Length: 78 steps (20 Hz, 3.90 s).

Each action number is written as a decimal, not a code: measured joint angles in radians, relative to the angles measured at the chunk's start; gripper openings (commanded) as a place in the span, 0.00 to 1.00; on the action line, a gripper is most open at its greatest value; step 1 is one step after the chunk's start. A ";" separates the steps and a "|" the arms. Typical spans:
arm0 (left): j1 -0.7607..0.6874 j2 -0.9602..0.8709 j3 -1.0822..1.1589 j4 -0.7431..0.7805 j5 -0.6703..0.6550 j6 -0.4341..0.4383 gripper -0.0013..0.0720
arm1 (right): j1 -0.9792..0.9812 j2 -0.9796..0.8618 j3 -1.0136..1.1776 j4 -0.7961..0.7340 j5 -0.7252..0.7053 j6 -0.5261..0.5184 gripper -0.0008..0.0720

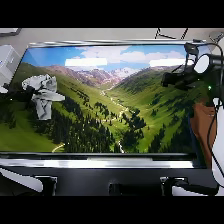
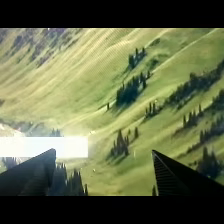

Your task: Fold the clothes and pants, and hang the long-sleeved shirts on hangers.

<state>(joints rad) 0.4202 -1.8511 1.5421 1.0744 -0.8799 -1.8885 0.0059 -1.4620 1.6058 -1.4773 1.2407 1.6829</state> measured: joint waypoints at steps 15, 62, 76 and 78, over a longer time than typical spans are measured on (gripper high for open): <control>-0.786 0.467 -0.017 -0.036 -0.250 0.494 0.05 | 0.000 0.142 0.000 -0.012 0.223 -0.067 0.94; -1.206 0.423 -0.867 -0.700 0.125 0.613 0.05 | 0.000 0.213 -1.057 0.440 0.044 -0.148 0.09; -0.671 1.061 -0.278 -0.217 0.119 0.438 0.04 | 0.000 0.475 0.023 0.274 -0.061 -0.203 0.08; -0.632 1.135 -0.142 -0.202 0.183 0.435 0.04 | 0.000 0.528 0.176 0.252 -0.119 -0.190 0.08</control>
<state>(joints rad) -0.2115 -0.7162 1.3998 0.8726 -0.6964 -1.4532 0.0063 -0.9337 1.7821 -1.2251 1.1221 1.4933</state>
